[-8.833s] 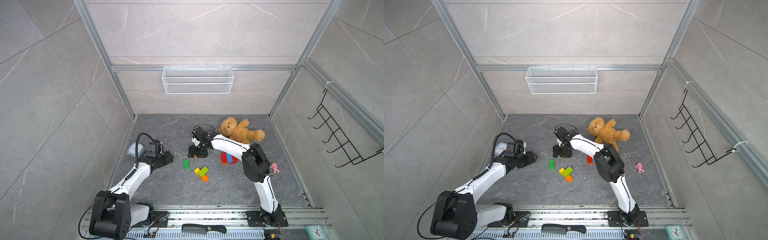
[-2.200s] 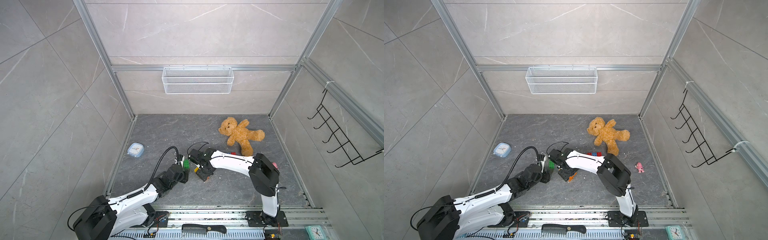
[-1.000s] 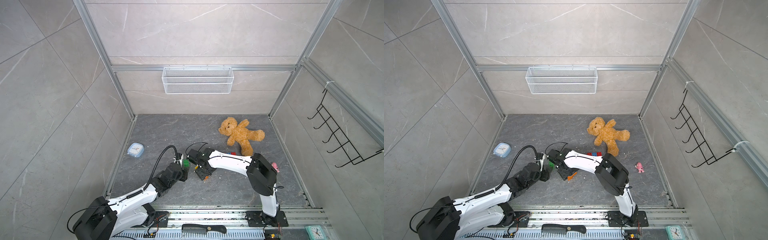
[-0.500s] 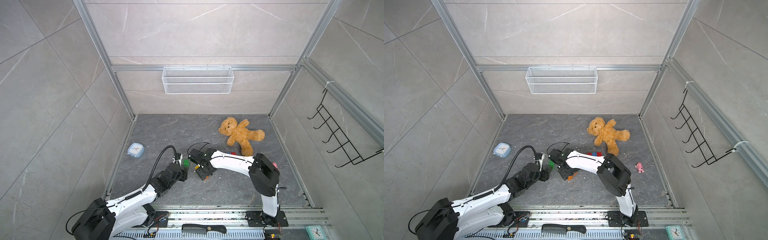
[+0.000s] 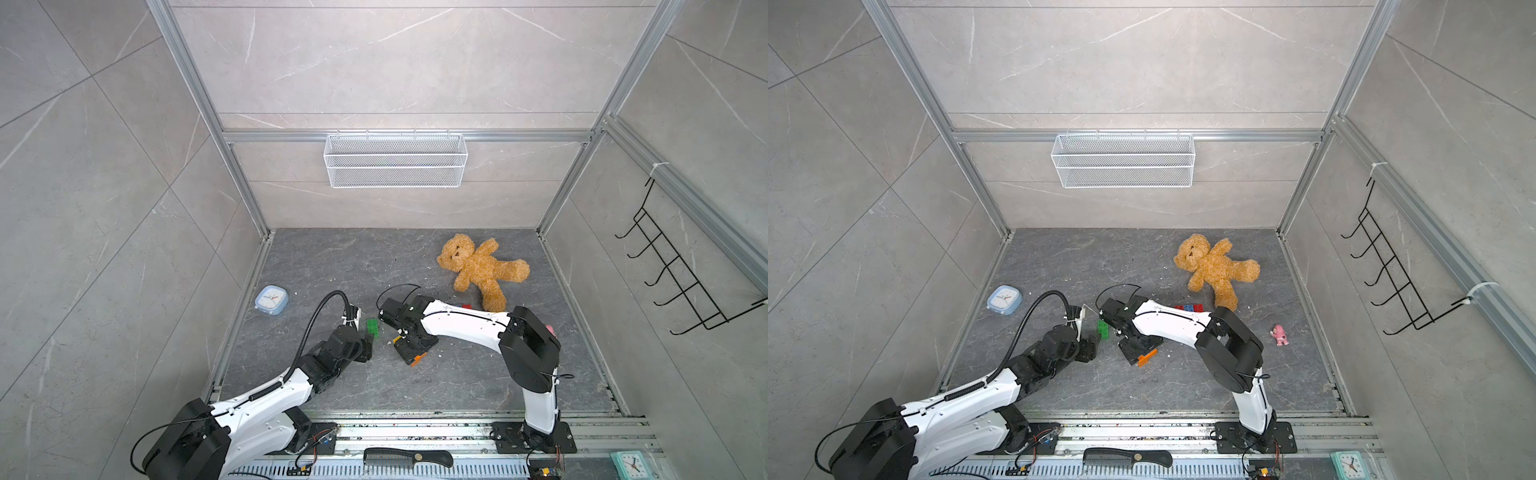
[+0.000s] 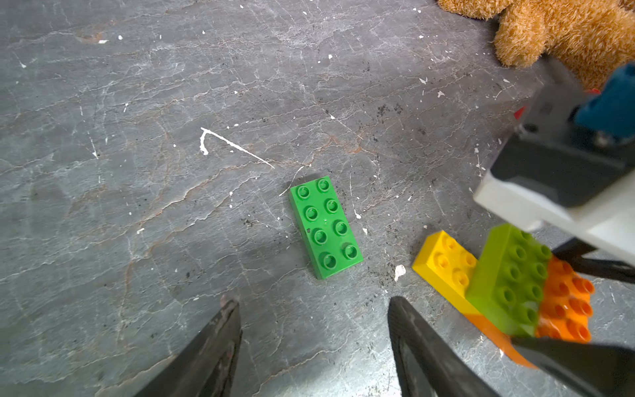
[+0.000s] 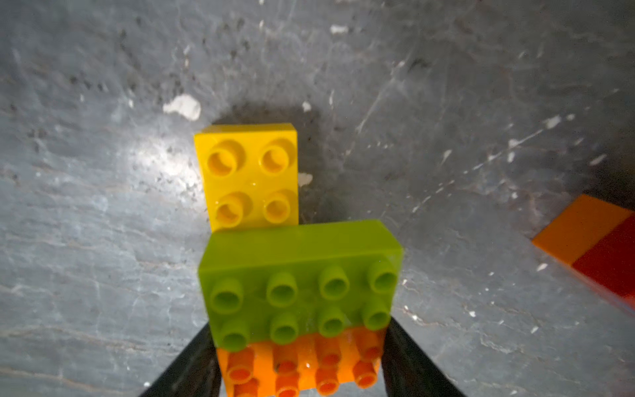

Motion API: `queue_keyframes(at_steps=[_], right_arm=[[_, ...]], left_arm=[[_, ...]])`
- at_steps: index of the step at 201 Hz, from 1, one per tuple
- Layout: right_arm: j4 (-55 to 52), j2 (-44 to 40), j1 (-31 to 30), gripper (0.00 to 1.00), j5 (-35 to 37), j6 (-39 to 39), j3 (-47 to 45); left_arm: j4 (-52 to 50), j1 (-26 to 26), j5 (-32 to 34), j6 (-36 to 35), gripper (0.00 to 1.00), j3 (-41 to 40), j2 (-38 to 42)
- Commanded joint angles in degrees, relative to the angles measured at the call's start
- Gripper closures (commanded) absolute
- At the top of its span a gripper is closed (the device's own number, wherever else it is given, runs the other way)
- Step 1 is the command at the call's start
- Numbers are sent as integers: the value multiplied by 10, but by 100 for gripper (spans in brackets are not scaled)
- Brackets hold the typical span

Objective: Assemble a rectangle with lego
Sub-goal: Assemble the lego brick with the lego brick, then adjust the lego brick at the center of the board.

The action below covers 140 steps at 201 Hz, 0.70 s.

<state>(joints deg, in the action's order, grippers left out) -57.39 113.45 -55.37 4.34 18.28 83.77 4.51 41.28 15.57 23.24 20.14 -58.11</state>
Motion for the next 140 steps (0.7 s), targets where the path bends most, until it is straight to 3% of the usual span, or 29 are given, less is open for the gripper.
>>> queue_keyframes(at_steps=[1, 46, 84, 107, 140], right_arm=[[-58, -9, -1, 23, -27, -9, 29], [-100, 20, 2, 19, 8, -26, 128], [-48, 100, 2, 21, -8, -32, 248], [-28, 172, 8, 23, -34, 4, 341], [-22, 230, 13, 27, -84, 79, 391]], left_arm=[[-12, -11, 13, 6, 29, 24, 17], [-84, -83, -13, 47, 29, 54, 18], [-168, -173, -61, 87, 30, 77, 23], [-227, -236, -110, 118, 31, 97, 8], [-293, -254, -98, 116, 31, 111, 13]])
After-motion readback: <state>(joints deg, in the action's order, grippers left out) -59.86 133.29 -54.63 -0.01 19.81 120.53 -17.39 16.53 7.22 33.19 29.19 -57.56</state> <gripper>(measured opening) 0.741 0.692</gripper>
